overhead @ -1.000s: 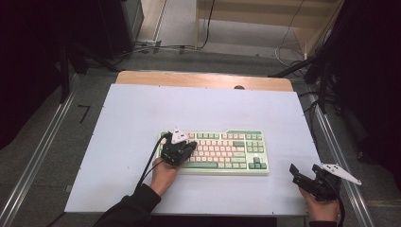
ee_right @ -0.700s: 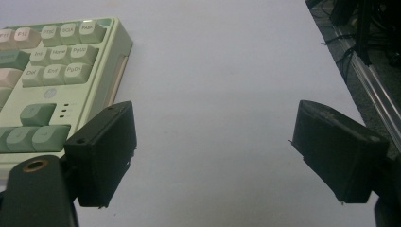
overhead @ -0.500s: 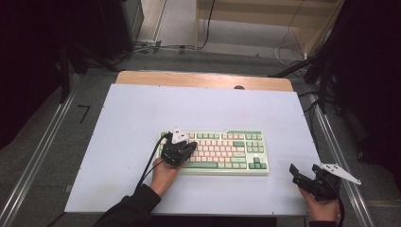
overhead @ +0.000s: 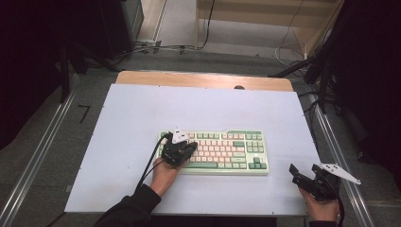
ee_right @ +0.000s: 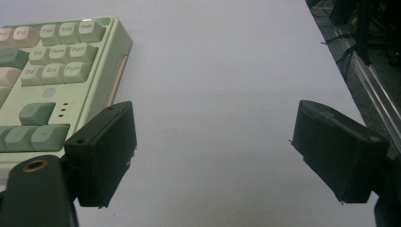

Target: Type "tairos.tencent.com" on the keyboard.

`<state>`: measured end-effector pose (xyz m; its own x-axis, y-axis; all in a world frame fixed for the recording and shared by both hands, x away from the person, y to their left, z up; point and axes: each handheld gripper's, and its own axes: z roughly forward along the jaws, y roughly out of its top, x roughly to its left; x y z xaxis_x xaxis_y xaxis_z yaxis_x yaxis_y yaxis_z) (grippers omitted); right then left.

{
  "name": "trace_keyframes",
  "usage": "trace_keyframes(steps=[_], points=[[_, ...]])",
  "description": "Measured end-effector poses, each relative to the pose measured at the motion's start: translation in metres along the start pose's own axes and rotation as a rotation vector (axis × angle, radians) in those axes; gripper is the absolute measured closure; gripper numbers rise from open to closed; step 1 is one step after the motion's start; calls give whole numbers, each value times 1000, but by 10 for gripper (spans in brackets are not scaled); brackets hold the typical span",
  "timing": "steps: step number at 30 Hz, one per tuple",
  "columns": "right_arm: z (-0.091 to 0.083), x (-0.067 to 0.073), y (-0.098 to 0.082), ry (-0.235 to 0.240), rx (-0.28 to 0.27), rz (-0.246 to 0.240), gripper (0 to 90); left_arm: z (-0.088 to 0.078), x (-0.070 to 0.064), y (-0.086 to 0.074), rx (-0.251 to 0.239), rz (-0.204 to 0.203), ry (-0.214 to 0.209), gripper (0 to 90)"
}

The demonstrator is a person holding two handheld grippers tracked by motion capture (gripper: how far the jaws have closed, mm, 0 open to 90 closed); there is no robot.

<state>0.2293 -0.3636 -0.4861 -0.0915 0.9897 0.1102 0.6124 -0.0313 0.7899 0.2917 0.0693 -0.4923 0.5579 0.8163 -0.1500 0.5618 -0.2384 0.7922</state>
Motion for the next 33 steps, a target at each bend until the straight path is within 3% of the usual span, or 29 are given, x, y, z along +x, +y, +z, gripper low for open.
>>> trace_keyframes(steps=[19,24,33], points=[[0,0,0,-2,1,-3,130,0,0,0,2,-4,-4,900],[1,0,0,-2,1,-6,130,2,1,0,21,-10,-7,900],[1,0,1,2,-3,-4,130,-9,4,3,-29,-35,-22,886]])
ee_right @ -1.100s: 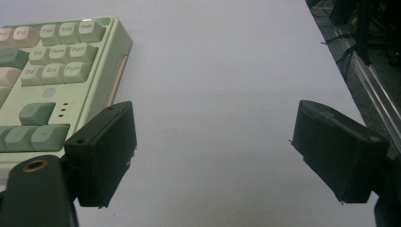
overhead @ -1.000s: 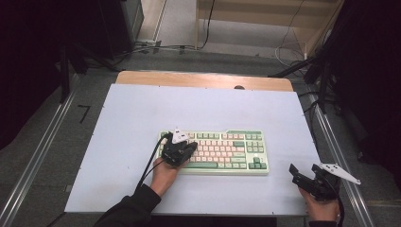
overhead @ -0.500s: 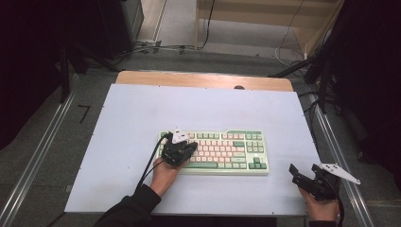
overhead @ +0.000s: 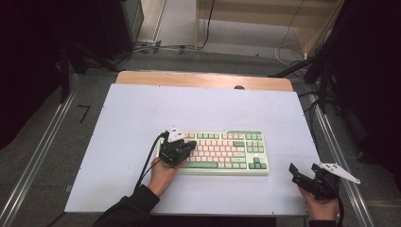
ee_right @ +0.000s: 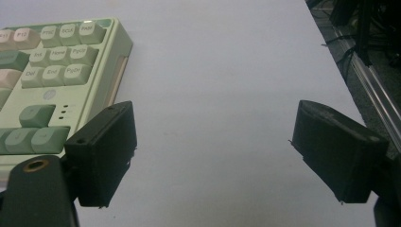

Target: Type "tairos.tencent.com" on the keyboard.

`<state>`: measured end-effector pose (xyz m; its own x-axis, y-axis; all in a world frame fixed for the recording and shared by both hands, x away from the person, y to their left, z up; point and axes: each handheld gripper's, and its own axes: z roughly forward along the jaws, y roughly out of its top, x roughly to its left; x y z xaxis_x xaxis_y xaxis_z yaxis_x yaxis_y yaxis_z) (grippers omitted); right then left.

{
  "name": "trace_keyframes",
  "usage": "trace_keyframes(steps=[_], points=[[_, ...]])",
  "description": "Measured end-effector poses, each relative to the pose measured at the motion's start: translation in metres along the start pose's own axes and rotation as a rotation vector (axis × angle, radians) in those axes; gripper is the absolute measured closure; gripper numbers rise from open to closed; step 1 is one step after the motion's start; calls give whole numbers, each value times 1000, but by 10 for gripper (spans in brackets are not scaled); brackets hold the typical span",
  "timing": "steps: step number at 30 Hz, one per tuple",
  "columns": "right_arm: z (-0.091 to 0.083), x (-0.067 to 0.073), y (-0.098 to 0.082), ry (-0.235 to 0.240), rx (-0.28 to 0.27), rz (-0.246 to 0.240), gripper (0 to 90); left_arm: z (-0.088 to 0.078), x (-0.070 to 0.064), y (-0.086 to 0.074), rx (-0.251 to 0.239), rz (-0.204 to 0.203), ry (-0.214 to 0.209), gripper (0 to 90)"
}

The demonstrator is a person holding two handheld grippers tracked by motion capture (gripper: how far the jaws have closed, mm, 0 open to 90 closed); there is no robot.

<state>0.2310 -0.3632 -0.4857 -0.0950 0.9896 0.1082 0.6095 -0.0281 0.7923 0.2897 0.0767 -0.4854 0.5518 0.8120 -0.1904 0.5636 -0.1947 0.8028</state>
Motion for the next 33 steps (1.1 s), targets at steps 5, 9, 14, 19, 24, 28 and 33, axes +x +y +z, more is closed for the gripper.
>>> trace_keyframes(steps=[5,9,14,19,24,28,33], points=[[3,2,2,10,1,-3,131,-10,3,-1,-22,-14,-2,871],[9,8,6,26,0,-24,131,-18,8,-4,-28,-30,-10,673],[15,13,11,44,1,-33,131,-30,14,-11,-38,-47,50,454],[24,24,17,74,4,-61,131,-42,22,-17,-46,-72,101,351],[31,32,22,99,4,-79,131,-53,28,-24,-59,-91,130,423],[37,38,26,117,4,-93,132,-60,31,-29,-70,-106,124,598],[42,44,28,132,9,-112,132,-63,32,-32,-61,-90,98,886]])
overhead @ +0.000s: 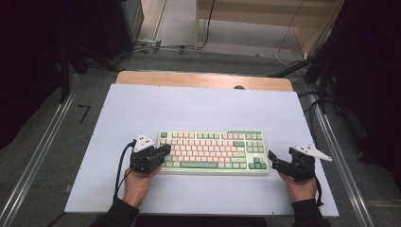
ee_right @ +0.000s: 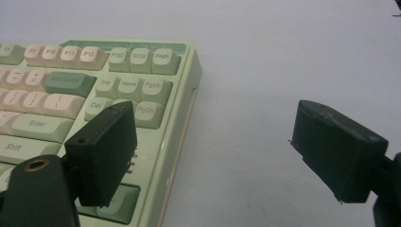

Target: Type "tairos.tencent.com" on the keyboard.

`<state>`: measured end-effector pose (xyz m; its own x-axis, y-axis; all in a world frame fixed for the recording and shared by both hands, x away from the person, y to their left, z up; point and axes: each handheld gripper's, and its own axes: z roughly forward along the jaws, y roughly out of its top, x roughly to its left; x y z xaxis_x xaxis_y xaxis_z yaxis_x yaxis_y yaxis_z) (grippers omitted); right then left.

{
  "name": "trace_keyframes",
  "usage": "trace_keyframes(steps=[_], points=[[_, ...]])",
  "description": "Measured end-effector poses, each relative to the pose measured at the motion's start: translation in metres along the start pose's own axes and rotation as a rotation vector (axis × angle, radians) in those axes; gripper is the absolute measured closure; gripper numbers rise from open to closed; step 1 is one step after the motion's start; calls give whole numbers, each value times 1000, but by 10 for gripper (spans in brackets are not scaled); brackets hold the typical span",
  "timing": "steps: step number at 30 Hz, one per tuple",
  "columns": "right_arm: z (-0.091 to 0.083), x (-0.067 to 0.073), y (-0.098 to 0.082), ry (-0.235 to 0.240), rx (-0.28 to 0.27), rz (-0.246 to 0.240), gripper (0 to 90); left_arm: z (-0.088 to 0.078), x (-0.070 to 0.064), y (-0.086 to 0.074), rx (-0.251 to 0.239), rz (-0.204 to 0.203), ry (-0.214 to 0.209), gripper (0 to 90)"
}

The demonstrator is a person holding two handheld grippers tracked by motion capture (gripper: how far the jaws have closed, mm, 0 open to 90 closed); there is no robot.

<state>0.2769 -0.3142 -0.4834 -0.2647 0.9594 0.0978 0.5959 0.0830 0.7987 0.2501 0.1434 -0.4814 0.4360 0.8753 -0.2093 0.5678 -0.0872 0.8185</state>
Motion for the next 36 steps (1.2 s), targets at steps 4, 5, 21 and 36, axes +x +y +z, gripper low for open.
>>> trace_keyframes(steps=[4,5,21,36], points=[[1,1,0,1,3,-1,132,4,-1,0,19,16,-17,900],[1,1,0,-1,3,-1,133,5,-1,0,24,18,-19,900],[-4,-3,-3,-13,2,11,133,21,-2,-1,101,27,-11,900],[-5,0,-2,0,-18,11,175,4,0,1,-65,-18,39,340]])
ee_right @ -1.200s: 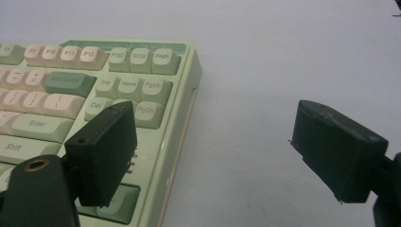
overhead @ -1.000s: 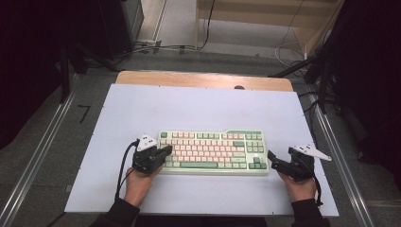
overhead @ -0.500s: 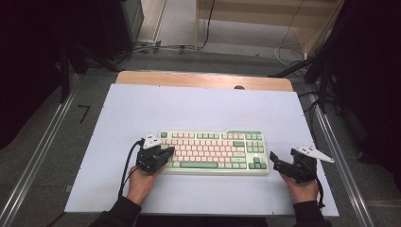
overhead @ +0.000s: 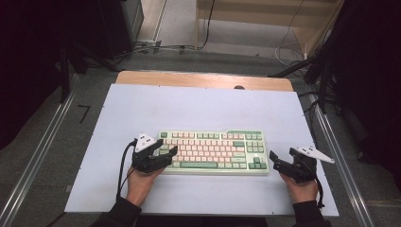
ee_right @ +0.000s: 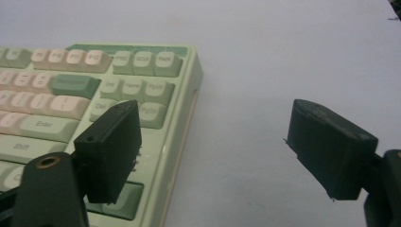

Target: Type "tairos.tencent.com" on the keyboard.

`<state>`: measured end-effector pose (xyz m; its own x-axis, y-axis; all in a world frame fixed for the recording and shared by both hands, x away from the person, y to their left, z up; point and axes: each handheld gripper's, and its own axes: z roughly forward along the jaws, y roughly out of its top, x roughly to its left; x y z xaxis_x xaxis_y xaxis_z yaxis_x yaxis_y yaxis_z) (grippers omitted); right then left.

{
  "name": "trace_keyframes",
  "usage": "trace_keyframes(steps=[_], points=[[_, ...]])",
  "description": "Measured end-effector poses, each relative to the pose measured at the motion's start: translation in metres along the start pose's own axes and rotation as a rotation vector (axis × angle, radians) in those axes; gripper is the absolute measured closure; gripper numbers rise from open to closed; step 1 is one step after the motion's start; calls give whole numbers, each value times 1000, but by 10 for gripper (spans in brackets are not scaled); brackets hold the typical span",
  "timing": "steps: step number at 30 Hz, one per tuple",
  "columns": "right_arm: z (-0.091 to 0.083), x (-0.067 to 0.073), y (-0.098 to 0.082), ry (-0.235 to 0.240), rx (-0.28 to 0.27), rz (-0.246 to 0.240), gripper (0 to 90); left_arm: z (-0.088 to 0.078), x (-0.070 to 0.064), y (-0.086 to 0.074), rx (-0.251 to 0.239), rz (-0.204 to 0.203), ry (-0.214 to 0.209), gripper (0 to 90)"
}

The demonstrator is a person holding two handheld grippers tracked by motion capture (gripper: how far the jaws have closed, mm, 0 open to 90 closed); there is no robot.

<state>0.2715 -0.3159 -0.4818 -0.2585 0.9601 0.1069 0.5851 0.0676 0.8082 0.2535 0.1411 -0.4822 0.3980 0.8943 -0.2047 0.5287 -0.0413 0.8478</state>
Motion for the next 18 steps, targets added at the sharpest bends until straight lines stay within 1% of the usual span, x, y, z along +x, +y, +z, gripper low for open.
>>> trace_keyframes(steps=[2,3,4,5,6,7,9,11,12,15,17,18], points=[[1,6,1,24,-8,-14,201,-1,3,-1,-6,-19,22,336],[1,6,1,24,-8,-14,201,-2,5,-2,-7,-25,30,336],[4,12,3,39,-6,-24,218,-3,6,-2,-11,-34,34,337],[5,15,4,48,-7,-32,228,-5,8,-3,-12,-39,49,338],[5,15,4,48,-7,-32,228,-5,8,-3,-12,-39,49,338],[6,18,5,61,-13,-40,239,-7,9,-4,-16,-42,58,338],[9,26,8,85,-18,-51,258,-10,11,-6,-24,-53,70,338],[13,34,10,110,-17,-66,268,-14,13,-8,-29,-54,86,337],[15,37,11,120,-16,-71,269,-16,14,-9,-34,-63,98,337],[24,50,16,163,-5,-95,282,-23,19,-12,-37,-76,115,337],[31,64,20,195,-4,-127,315,-30,22,-16,-41,-87,136,338],[31,64,20,195,-4,-127,315,-30,22,-16,-41,-87,136,338]])
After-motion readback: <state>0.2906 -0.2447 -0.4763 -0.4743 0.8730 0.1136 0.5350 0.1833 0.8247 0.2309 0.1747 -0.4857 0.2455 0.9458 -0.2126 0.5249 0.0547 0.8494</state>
